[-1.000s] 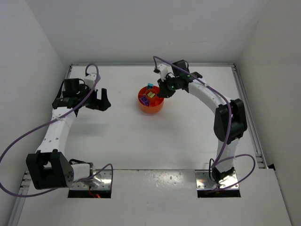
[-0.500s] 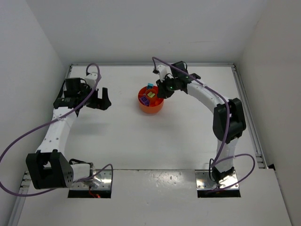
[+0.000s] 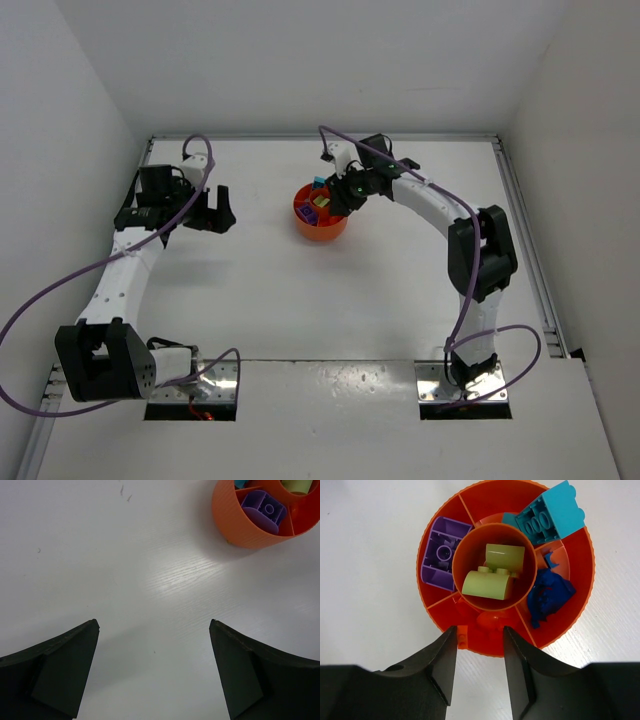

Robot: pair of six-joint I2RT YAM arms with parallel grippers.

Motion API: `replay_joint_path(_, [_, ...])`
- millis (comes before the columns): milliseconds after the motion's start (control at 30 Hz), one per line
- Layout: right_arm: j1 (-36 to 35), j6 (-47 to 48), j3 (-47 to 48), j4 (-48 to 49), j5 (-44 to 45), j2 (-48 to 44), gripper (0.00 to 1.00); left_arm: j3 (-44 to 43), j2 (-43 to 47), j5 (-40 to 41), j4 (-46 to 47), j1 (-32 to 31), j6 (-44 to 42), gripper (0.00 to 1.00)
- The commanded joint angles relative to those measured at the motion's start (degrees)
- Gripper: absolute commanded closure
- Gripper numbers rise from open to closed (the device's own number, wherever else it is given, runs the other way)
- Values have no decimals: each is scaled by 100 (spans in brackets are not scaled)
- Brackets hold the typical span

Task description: Sort the legos into containers by color

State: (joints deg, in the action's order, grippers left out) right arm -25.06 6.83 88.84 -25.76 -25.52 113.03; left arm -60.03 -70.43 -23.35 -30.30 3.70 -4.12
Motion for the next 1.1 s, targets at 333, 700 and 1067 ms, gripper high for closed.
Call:
replay_joint_path(333, [-52, -138, 116, 335, 100, -308, 59, -193, 118, 200, 112, -116, 52, 1])
replay_joint_path(700, [-52, -314, 169, 335, 100, -255, 82, -193, 118, 200, 60, -116, -1, 1])
replay_joint_path(1067, [-52, -419, 222, 274, 231, -325, 67, -193, 118, 51, 60, -168, -1, 1])
